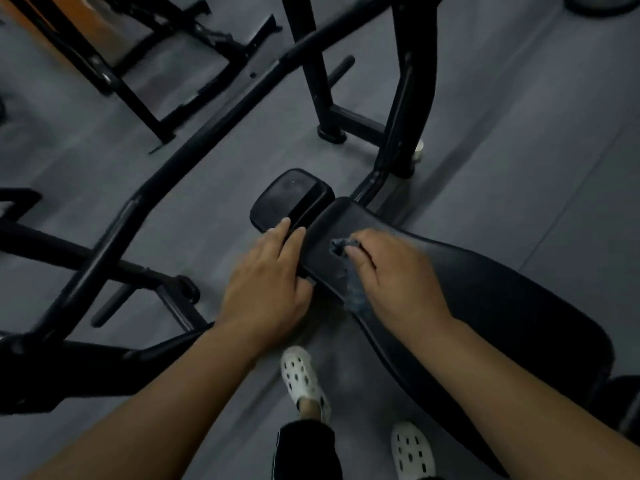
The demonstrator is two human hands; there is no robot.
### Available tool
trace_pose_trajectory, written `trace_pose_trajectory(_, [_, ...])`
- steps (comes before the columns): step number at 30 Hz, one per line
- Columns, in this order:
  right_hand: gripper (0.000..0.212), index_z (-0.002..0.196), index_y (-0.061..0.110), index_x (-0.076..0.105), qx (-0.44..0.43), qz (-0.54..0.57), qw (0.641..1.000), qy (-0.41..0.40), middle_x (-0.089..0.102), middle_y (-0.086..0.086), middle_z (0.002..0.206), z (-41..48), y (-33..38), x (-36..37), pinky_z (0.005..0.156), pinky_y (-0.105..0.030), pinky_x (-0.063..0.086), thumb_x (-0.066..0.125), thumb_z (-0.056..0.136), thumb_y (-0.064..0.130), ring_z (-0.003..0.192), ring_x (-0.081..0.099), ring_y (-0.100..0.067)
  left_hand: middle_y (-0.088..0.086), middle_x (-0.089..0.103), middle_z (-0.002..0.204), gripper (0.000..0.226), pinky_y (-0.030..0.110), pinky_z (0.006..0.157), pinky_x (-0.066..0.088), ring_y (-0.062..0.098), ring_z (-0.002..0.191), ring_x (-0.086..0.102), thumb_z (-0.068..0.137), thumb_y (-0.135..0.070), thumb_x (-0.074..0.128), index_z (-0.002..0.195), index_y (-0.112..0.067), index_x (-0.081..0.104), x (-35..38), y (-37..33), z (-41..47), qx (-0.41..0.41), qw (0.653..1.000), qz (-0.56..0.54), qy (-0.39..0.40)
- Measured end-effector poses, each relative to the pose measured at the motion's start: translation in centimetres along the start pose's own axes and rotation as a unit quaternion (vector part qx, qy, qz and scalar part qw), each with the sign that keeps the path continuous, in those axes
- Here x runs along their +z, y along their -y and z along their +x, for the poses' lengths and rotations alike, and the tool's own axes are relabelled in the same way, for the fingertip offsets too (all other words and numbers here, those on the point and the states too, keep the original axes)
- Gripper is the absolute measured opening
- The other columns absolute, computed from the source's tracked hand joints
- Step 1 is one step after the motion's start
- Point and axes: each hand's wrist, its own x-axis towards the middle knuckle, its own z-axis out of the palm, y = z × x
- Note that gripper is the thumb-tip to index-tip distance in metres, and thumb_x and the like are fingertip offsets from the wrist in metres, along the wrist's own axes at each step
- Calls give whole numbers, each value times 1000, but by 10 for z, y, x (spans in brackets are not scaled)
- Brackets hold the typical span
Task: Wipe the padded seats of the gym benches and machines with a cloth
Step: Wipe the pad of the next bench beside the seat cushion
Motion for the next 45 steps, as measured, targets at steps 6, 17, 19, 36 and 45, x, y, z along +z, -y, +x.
trace_pose_trajectory(6, [23, 101, 24, 57, 63, 15, 998, -14, 58, 10, 79, 56, -45, 101, 63, -43, 49, 40, 104, 39, 71, 57, -13, 5, 18, 165, 71, 38, 117, 25, 23, 148, 24, 87, -37, 35, 155, -18, 26, 93, 63, 71, 30, 998, -32, 40])
trace_pose_trajectory(17, [23, 101, 21, 50, 200, 20, 979, -44, 58, 1, 71, 103, -73, 172, 58, -48, 48, 38, 105, 40, 64, 58, -25, 8, 27, 161, 68, 43, 117, 29, 24, 146, 28, 89, -33, 45, 153, -16, 30, 157, 114, 166, 75, 991, -73, 82])
trace_pose_trajectory(19, [23, 101, 20, 51, 197, 39, 979, -38, 60, -1, 74, 128, -68, 185, 58, -43, 47, 39, 105, 39, 68, 59, -25, 5, 24, 163, 73, 41, 116, 30, 23, 147, 25, 84, -38, 40, 154, -18, 28, 156, 134, 183, 48, 993, -72, 79])
trace_pose_trajectory(36, [60, 151, 4, 38, 95, -195, 975, 53, 25, -26, 159, 276, -150, 385, 120, -51, 23, 47, 102, 37, 149, 21, -40, 1, 4, 167, 71, 32, 119, 15, 19, 150, 13, 98, -26, 45, 159, -17, 8, 219, 248, 320, -30, 997, -1, 76])
trace_pose_trajectory(45, [71, 158, 18, 25, 29, -244, 962, 120, 6, -17, 166, 332, -154, 423, 124, -49, 4, 25, 98, 57, 154, 3, -35, 4, 12, 166, 72, 36, 121, 14, 20, 151, 15, 94, -21, 46, 158, -15, 15, 234, 277, 345, -21, 999, -18, 45])
